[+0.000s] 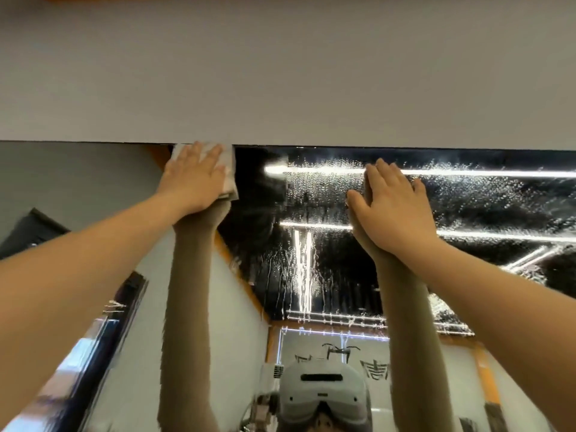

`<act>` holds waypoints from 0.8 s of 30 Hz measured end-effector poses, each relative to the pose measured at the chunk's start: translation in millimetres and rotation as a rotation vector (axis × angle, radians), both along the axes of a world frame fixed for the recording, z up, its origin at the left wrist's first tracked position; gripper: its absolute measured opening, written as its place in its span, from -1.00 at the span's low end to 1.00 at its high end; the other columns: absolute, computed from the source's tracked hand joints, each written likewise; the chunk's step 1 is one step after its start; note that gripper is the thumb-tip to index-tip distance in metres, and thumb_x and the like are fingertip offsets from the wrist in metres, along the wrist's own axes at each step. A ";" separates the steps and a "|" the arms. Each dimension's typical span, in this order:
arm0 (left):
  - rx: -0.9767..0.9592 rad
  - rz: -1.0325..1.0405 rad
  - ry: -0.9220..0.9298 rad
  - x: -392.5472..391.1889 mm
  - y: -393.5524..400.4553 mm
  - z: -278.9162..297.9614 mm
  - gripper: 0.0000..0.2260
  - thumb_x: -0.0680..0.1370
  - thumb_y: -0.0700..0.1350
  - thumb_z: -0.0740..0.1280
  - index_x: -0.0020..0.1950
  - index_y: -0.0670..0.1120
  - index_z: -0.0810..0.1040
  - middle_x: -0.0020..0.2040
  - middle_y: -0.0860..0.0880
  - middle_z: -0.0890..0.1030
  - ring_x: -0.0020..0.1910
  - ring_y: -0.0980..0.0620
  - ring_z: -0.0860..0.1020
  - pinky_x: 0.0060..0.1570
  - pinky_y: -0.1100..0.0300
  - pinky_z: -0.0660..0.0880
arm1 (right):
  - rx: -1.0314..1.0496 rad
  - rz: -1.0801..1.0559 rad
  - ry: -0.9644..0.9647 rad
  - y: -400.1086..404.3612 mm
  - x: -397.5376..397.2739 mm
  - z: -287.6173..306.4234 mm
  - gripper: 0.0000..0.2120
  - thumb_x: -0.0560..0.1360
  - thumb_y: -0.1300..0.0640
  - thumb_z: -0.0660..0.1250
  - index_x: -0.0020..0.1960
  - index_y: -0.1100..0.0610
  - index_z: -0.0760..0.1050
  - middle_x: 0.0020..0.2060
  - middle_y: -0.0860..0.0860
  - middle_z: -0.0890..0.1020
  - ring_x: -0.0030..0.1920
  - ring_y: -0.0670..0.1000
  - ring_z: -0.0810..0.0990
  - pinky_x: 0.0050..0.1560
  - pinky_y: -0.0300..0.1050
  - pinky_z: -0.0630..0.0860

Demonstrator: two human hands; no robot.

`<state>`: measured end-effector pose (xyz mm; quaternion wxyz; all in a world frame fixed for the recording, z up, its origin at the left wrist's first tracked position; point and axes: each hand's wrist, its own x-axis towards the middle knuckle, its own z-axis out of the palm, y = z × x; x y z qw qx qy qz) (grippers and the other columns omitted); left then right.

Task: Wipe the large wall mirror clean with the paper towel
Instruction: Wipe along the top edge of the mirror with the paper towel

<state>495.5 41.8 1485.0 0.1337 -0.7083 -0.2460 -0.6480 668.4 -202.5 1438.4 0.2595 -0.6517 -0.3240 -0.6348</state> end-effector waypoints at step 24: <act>0.059 0.031 -0.020 28.3 -39.3 9.9 -0.51 0.69 0.06 -0.10 0.60 0.00 -0.08 0.61 -0.11 -0.08 0.57 -0.13 -0.07 0.51 -0.08 -0.05 | 0.006 -0.004 -0.017 2.1 1.0 0.0 -0.40 0.65 -0.15 -0.07 0.60 0.11 -0.03 0.58 0.01 -0.01 0.57 0.00 -0.08 0.52 0.08 -0.14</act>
